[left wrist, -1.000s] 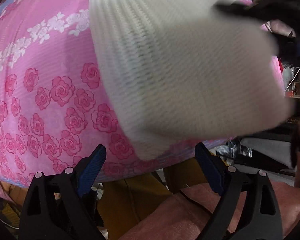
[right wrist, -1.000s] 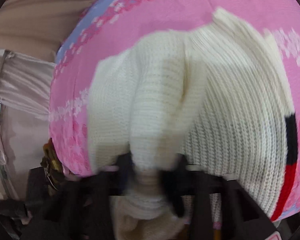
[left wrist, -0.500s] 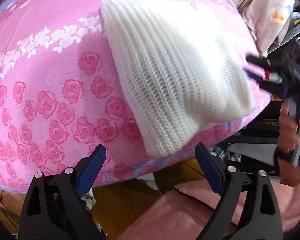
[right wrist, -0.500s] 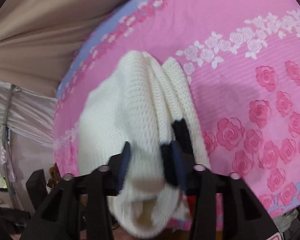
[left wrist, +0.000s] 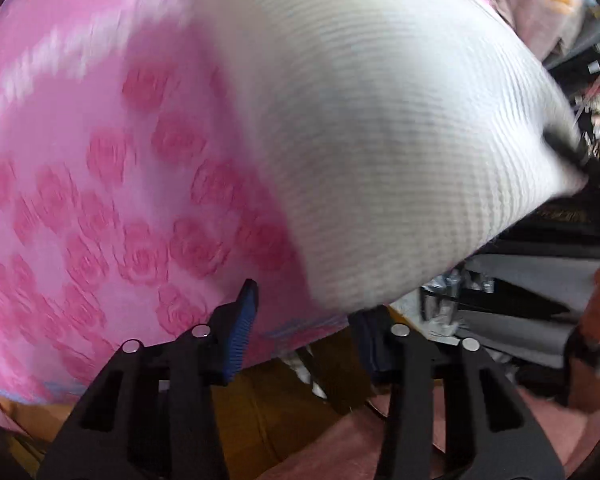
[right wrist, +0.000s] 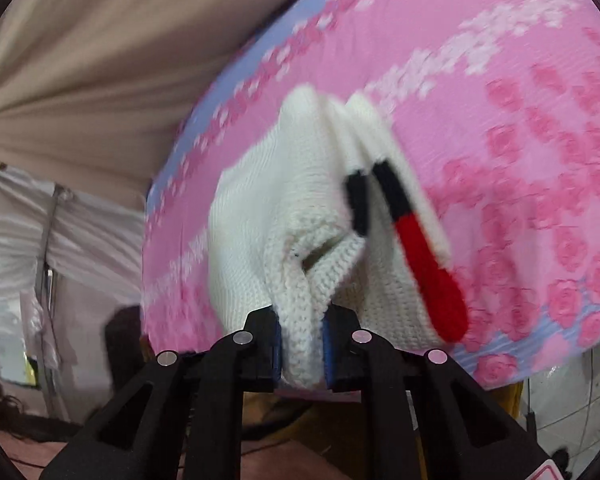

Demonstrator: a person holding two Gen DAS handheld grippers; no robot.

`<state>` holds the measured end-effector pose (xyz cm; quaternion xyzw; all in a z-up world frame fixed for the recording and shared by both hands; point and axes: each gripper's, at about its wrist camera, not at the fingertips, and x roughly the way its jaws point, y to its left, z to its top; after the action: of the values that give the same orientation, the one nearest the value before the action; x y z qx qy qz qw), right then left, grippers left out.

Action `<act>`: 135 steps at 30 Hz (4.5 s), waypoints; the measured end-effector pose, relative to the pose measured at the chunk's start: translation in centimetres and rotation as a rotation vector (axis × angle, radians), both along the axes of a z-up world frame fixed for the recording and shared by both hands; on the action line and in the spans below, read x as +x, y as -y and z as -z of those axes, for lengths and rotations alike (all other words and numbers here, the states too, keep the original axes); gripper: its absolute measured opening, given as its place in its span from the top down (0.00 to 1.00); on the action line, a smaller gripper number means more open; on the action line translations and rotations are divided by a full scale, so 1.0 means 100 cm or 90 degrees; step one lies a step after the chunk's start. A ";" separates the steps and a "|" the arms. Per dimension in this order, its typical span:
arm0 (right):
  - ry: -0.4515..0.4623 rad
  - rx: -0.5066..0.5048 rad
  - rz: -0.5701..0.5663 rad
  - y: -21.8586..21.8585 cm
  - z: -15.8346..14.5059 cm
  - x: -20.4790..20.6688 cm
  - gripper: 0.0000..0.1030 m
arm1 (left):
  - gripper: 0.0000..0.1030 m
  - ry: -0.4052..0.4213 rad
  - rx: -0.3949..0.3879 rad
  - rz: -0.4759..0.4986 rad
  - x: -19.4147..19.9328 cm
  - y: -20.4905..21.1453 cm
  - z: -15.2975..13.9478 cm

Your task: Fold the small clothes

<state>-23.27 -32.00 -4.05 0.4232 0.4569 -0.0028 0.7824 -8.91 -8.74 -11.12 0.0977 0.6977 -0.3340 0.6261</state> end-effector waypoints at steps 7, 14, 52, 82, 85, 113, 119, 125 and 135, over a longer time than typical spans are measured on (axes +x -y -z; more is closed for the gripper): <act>-0.109 -0.018 0.011 0.000 0.076 -0.020 0.81 | 0.58 0.089 0.027 -0.028 -0.019 -0.006 -0.017; -0.086 -0.102 -0.107 0.029 0.037 -0.028 0.55 | 0.39 0.155 -0.067 -0.191 -0.039 -0.026 -0.073; -0.005 -0.321 -0.074 -0.013 -0.017 0.030 0.84 | 0.23 0.284 -0.015 -0.220 0.014 -0.001 -0.087; -0.082 -0.294 -0.125 -0.016 0.024 0.036 1.00 | 0.15 0.192 0.080 -0.137 0.017 0.002 -0.021; -0.069 -0.202 -0.090 0.001 0.043 0.026 1.00 | 0.15 0.202 0.067 -0.147 0.016 0.000 -0.031; 0.022 -0.265 -0.090 0.005 -0.017 0.090 0.87 | 0.16 0.304 0.041 -0.165 0.000 0.012 -0.074; -0.056 -0.221 -0.076 0.031 0.038 0.092 0.82 | 0.16 0.275 0.063 -0.180 0.001 0.008 -0.058; 0.033 -0.254 -0.081 0.003 -0.027 0.048 0.82 | 0.16 0.279 0.079 -0.187 0.001 0.005 -0.058; -0.047 -0.306 -0.125 -0.020 0.014 0.029 1.00 | 0.16 0.280 0.097 -0.184 -0.001 0.008 -0.054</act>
<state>-20.35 -30.01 -5.45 0.1784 0.5101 -0.0510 0.8398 -8.99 -9.53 -5.75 0.1139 0.5747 -0.1586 0.7947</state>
